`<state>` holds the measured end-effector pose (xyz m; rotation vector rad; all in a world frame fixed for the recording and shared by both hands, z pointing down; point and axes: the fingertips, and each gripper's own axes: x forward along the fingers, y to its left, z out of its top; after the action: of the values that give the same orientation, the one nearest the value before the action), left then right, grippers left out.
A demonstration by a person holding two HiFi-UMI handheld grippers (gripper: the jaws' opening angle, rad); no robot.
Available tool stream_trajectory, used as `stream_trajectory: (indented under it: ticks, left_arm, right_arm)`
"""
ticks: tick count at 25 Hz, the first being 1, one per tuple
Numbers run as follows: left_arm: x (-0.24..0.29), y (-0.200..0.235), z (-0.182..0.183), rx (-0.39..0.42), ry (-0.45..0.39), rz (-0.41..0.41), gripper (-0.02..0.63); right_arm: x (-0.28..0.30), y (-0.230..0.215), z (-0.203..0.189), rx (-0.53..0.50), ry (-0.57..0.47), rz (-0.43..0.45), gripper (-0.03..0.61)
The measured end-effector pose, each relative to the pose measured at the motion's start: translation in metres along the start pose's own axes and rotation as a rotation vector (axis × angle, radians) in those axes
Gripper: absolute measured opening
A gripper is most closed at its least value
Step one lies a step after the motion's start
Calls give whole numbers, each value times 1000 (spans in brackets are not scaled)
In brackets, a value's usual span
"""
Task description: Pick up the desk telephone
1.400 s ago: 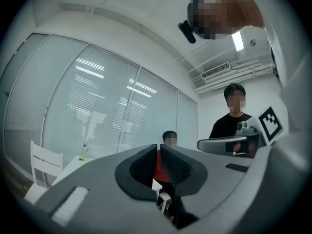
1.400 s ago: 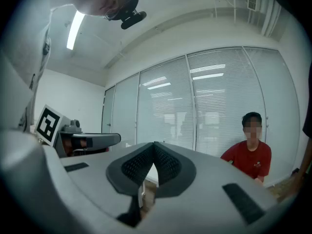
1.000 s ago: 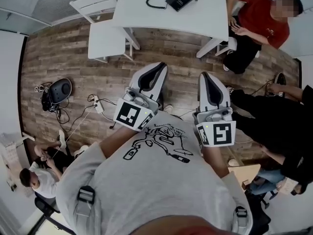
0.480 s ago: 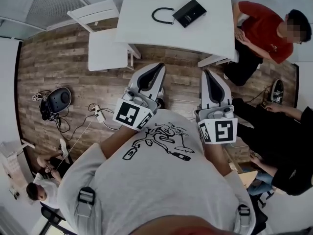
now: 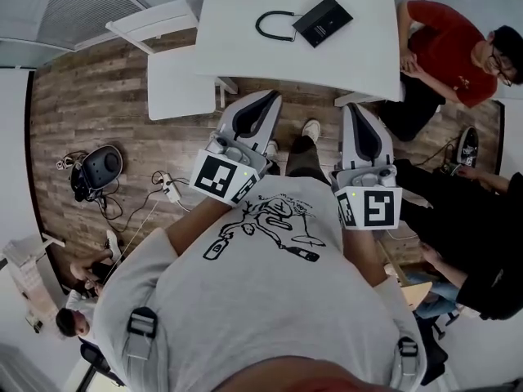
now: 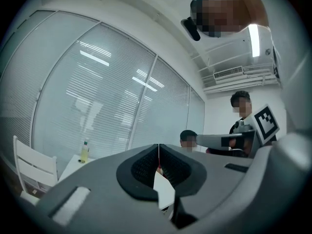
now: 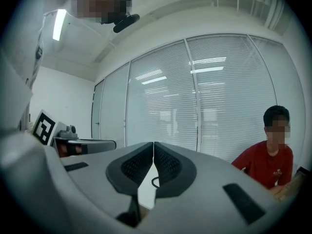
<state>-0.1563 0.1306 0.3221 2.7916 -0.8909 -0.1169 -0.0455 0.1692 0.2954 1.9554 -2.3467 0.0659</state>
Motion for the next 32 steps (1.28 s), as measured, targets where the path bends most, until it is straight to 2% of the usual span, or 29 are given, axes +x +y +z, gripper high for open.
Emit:
stream_trajectory:
  ticks: [9,24,32]
  left_arm:
    - [65,12,-7,24,16,17,9]
    - [255,17,-11,33,42,85,9]
    - [291,32,-13,18,37,146,9]
  right_arm:
    - [39,-55,-11,26,-10,8,6]
    - [123,-224,-13,48,7,79,6]
    - [157,-256,-15,32,26,133,6]
